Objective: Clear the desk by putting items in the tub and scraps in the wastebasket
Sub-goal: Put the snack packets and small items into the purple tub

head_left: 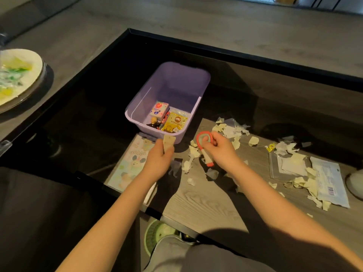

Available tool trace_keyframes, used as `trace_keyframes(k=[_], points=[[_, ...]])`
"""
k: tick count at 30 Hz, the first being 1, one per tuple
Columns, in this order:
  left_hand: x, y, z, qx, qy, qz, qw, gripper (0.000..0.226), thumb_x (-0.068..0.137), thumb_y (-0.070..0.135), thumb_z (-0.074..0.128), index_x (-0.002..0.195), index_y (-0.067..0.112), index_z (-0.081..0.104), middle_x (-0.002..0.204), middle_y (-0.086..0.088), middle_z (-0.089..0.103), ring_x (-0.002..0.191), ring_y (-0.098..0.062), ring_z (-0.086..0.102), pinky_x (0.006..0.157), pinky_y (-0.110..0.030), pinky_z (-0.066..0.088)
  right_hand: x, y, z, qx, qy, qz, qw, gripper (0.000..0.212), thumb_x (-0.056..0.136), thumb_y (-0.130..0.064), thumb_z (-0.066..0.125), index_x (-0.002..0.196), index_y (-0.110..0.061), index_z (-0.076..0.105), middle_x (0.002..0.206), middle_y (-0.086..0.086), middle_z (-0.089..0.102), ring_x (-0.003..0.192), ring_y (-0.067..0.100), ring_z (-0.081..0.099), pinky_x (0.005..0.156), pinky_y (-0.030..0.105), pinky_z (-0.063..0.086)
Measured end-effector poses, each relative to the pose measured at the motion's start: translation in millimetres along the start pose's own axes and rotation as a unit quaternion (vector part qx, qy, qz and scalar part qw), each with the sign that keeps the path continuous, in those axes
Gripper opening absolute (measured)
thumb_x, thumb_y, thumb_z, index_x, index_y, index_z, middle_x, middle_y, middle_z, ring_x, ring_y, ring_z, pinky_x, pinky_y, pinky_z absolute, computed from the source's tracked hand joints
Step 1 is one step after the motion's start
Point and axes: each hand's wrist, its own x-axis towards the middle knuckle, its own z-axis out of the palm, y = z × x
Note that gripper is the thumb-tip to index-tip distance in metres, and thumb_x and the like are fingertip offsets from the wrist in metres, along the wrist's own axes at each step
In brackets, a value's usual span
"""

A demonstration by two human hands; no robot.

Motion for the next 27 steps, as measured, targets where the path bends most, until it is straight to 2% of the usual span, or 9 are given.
trace_keyframes(k=[1,3,6,10,14,17,20,24,27], points=[[9,5,-7,-0.031,0.019,0.009,0.999,0.030,0.099,0.031,0.035,0.107,0.005,0.049,0.090,-0.011,0.055,0.080,-0.023,0.051,0.061,-0.030,0.038,8,-11,0,0.022,0.015,-0.008,1.000,0.003,0.094,-0.025,0.053,0.091,-0.024,0.054,0.085,-0.003,0.059,0.078,0.012,0.056,0.067,0.024,0.045],[27,16,-23,-0.078,0.058,0.013,0.995,0.024,0.098,0.018,0.035,0.108,0.002,0.049,0.092,-0.021,0.057,0.080,-0.030,0.055,0.062,-0.034,0.043,26,-32,0,0.061,0.035,-0.022,0.997,0.009,0.091,-0.022,0.058,0.090,-0.027,0.051,0.090,-0.002,0.060,0.082,0.013,0.059,0.070,0.028,0.050],[65,28,-49,-0.056,0.100,0.017,0.993,0.012,0.094,0.013,0.037,0.091,0.006,0.046,0.074,-0.004,0.050,0.068,-0.020,0.048,0.056,-0.022,0.038,59,-54,4,0.066,0.053,-0.040,0.996,0.014,0.089,-0.021,0.061,0.097,-0.022,0.050,0.096,-0.001,0.061,0.089,0.014,0.060,0.073,0.032,0.053],[120,29,-68,0.015,0.110,-0.002,0.994,0.011,0.092,0.018,0.046,0.090,0.009,0.052,0.079,-0.007,0.054,0.076,-0.024,0.052,0.063,-0.032,0.040,99,-76,17,0.031,0.050,-0.049,0.997,0.026,0.085,-0.015,0.064,0.103,-0.020,0.047,0.103,0.003,0.059,0.096,0.020,0.059,0.077,0.034,0.053],[156,28,-74,0.125,0.027,-0.025,0.992,0.006,0.085,0.012,0.054,0.080,0.008,0.057,0.075,-0.010,0.056,0.072,-0.024,0.052,0.057,-0.030,0.036,127,-81,35,-0.121,-0.010,-0.091,0.988,0.028,0.086,-0.014,0.061,0.112,-0.017,0.051,0.112,0.008,0.063,0.103,0.028,0.059,0.077,0.033,0.049],[177,19,-73,0.168,-0.057,-0.065,0.982,0.009,0.075,0.009,0.057,0.080,0.006,0.064,0.078,-0.013,0.066,0.072,-0.025,0.061,0.060,-0.031,0.046,142,-81,45,-0.236,-0.078,-0.080,0.965,0.033,0.089,-0.016,0.056,0.122,-0.017,0.053,0.119,0.014,0.062,0.105,0.036,0.057,0.083,0.042,0.051],[190,14,-71,0.200,-0.100,-0.086,0.971,0.016,0.074,0.008,0.062,0.088,0.007,0.068,0.090,-0.013,0.071,0.082,-0.027,0.067,0.068,-0.034,0.054,155,-88,52,-0.262,-0.110,-0.026,0.958,0.035,0.088,-0.017,0.058,0.122,-0.012,0.050,0.120,0.017,0.059,0.104,0.036,0.057,0.079,0.039,0.049],[198,9,-61,0.275,-0.148,-0.080,0.946,0.022,0.081,0.010,0.062,0.101,0.004,0.067,0.103,-0.016,0.068,0.097,-0.030,0.064,0.077,-0.033,0.050,168,-92,62,-0.305,-0.168,0.047,0.936,0.047,0.087,-0.011,0.059,0.130,-0.007,0.040,0.124,0.017,0.054,0.108,0.034,0.056,0.075,0.034,0.044],[205,2,-51,0.276,-0.183,-0.097,0.939,0.028,0.080,0.008,0.061,0.108,0.003,0.065,0.108,-0.016,0.067,0.097,-0.030,0.064,0.082,-0.036,0.052,172,-87,67,-0.360,-0.173,0.052,0.915,0.040,0.086,-0.011,0.061,0.124,-0.006,0.050,0.122,0.014,0.058,0.105,0.030,0.060,0.078,0.034,0.049]])
